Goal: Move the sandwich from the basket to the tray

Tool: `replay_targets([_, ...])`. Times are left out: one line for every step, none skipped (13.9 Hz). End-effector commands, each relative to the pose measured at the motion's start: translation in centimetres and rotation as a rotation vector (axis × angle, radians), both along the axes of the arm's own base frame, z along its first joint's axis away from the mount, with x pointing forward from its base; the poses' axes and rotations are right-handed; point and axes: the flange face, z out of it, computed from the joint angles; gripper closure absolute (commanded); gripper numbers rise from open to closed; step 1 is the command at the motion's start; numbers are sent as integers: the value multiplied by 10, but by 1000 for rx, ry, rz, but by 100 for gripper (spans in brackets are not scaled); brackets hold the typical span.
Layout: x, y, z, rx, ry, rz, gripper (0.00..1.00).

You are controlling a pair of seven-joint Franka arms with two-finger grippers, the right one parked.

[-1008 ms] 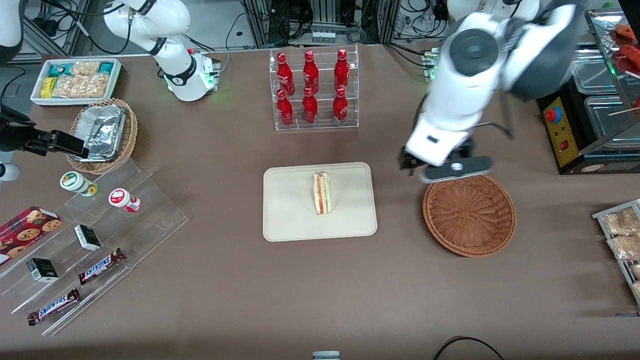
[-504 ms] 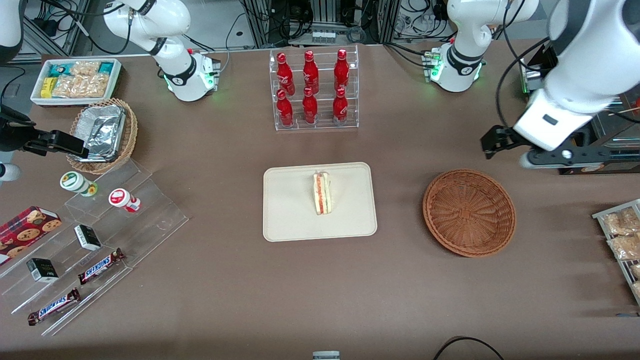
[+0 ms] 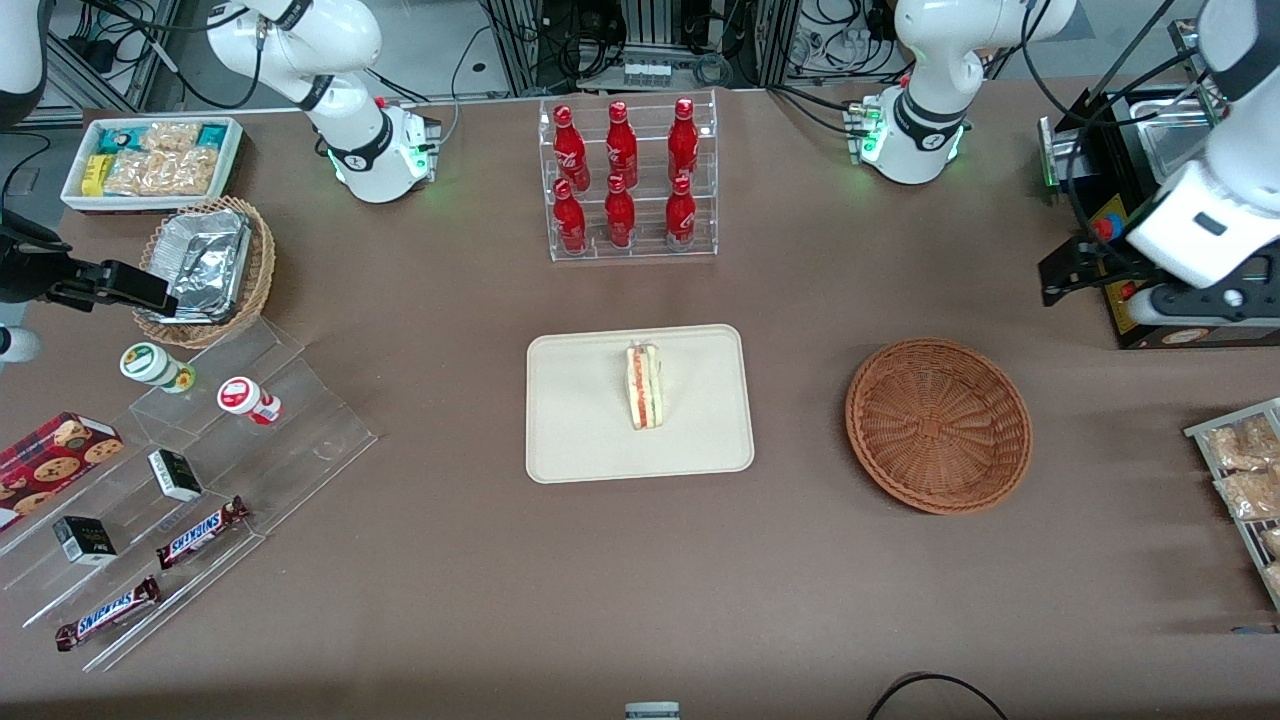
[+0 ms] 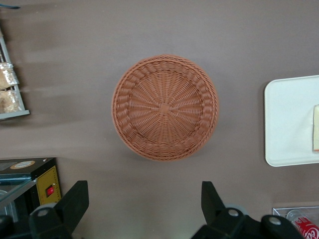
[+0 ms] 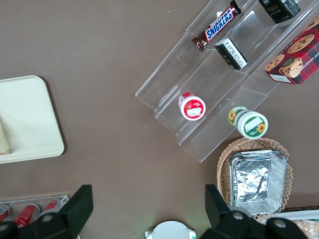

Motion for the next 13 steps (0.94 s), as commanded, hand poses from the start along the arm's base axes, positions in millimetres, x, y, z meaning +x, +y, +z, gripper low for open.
replay_targets([-9,3,11,-18,-11,1,0])
replay_targets([-5,5,14,-17,-21,2,0])
replay_targets([1,7,17,-20,-27,-2,0])
replay_targets([3,10,22,-20,-37,4,0])
replay_targets([4,12,23,-14,-41,5,0])
replay_targets([4,12,22,-9,-40,5,0])
replay_targets([4,13,22,-8,-40,7,0])
replay_targets([4,15,22,-9,-38,8,0])
replay_targets([4,14,22,-10,-40,8,0])
replay_targets([4,15,21,-9,-37,11,0])
replay_targets([3,14,22,-9,-38,10,0])
replay_targets([4,13,23,-9,-41,8,0])
replay_targets([3,12,24,-12,-41,7,0])
